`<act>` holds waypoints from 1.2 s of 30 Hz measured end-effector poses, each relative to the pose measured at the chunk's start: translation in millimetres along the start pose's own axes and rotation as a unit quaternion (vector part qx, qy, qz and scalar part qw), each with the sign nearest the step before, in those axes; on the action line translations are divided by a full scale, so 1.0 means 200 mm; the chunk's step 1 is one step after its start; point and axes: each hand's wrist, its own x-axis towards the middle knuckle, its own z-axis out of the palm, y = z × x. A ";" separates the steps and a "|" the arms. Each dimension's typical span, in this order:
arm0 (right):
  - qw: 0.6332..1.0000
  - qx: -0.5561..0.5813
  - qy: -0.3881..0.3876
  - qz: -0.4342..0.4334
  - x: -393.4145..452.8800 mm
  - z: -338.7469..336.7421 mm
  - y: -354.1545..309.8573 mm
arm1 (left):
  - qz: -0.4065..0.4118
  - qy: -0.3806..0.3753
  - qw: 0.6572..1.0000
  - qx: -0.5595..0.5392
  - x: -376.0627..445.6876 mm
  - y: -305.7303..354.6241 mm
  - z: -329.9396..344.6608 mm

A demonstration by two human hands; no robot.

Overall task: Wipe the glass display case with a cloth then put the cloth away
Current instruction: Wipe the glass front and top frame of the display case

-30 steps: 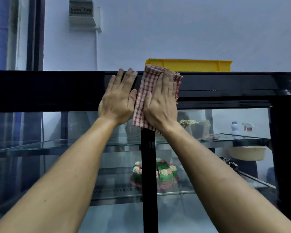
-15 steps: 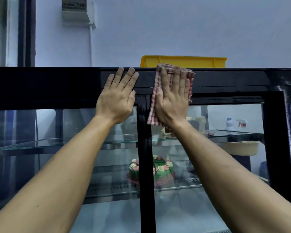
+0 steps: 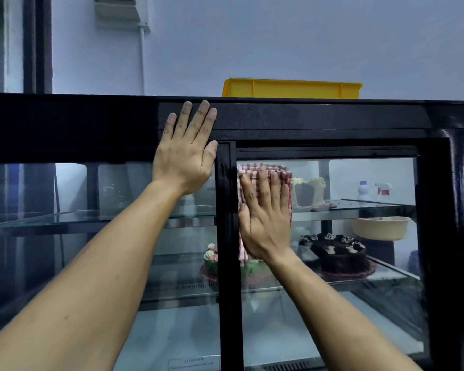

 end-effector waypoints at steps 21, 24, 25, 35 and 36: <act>0.997 -0.034 0.027 0.058 0.29 -0.07 0.26 | 0.058 0.014 0.998 0.016 -0.09 0.03 0.03; 0.990 -0.030 0.032 0.132 0.28 -0.09 0.30 | 0.045 0.007 0.999 0.014 -0.10 0.04 0.03; 0.988 -0.026 0.038 0.146 0.28 -0.09 0.24 | 0.043 0.007 0.999 0.013 -0.10 0.04 0.03; 0.999 -0.039 -0.006 -0.032 0.26 -0.13 0.48 | 0.046 -0.007 0.999 0.020 -0.10 0.04 0.03; 0.999 -0.049 -0.007 0.010 0.26 -0.17 0.61 | 0.043 -0.005 0.999 0.024 -0.11 0.05 0.03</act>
